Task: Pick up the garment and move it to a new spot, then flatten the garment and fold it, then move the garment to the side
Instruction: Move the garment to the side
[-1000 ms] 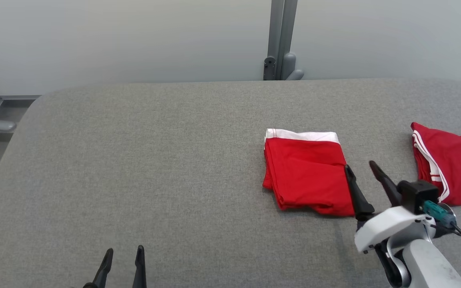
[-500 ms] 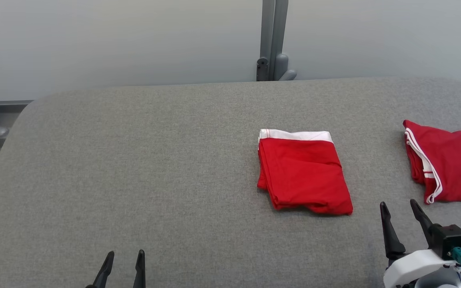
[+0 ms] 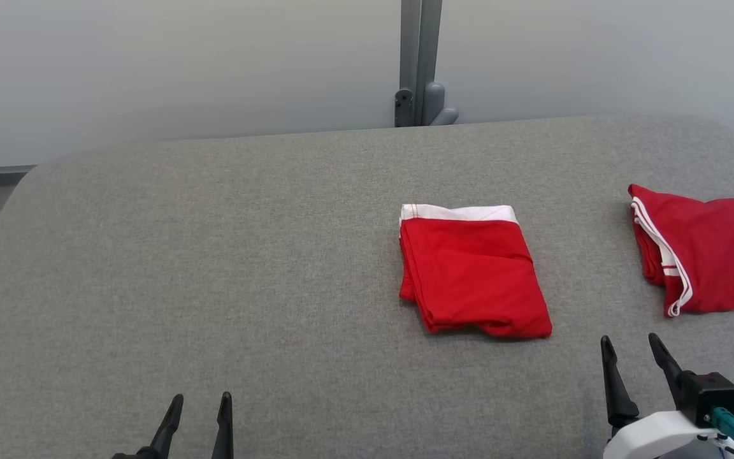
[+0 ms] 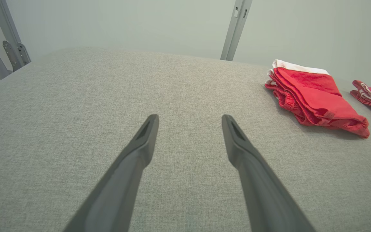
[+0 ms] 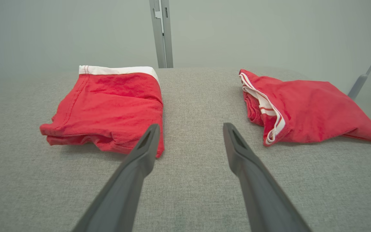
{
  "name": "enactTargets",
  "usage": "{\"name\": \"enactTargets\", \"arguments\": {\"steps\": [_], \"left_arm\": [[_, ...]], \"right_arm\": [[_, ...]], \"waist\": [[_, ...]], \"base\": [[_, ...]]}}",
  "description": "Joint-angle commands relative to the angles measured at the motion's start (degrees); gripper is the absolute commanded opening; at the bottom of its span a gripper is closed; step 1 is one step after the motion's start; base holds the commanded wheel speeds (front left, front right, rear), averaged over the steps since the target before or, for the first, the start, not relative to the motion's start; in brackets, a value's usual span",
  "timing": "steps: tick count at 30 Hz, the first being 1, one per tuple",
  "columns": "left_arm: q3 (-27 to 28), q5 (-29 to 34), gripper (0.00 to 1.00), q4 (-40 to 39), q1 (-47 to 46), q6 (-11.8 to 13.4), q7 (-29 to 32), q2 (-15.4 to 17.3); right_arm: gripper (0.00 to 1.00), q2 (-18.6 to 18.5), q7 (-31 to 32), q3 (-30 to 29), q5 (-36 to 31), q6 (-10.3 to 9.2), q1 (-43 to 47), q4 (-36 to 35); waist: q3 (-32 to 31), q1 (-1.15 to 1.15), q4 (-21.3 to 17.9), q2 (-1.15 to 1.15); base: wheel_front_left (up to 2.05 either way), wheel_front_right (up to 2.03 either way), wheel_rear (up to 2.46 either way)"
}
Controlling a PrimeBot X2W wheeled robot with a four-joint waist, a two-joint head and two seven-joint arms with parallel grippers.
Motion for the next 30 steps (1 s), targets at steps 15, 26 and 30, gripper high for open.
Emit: {"name": "enactTargets", "arguments": {"steps": [15, 26, 30], "left_arm": [[-0.7, 0.5, 1.00, -0.8, -4.1, -0.5, -0.1, -0.9], [-3.2, -1.2, 1.00, 0.1, -8.5, -0.5, -0.2, -0.2], [-3.5, -1.4, 1.00, 0.1, -9.2, -0.5, -0.1, 0.1]], "right_arm": [[1.00, -0.1, 18.1, 1.2, 15.5, -0.01, -20.3, 5.9], [1.00, -0.3, 29.4, 0.5, 13.3, -0.01, -32.9, 19.2], [1.00, 0.1, 30.3, 0.0, 13.2, -0.01, -34.9, 24.1]], "waist": [[7.7, 0.00, 0.8, 0.44], [12.6, 0.00, 4.4, 0.44], [13.3, 0.00, 5.0, 0.44]], "base": [[0.00, 0.00, 0.00], [0.00, 0.00, 0.00], [0.00, 0.00, 0.00]]}}
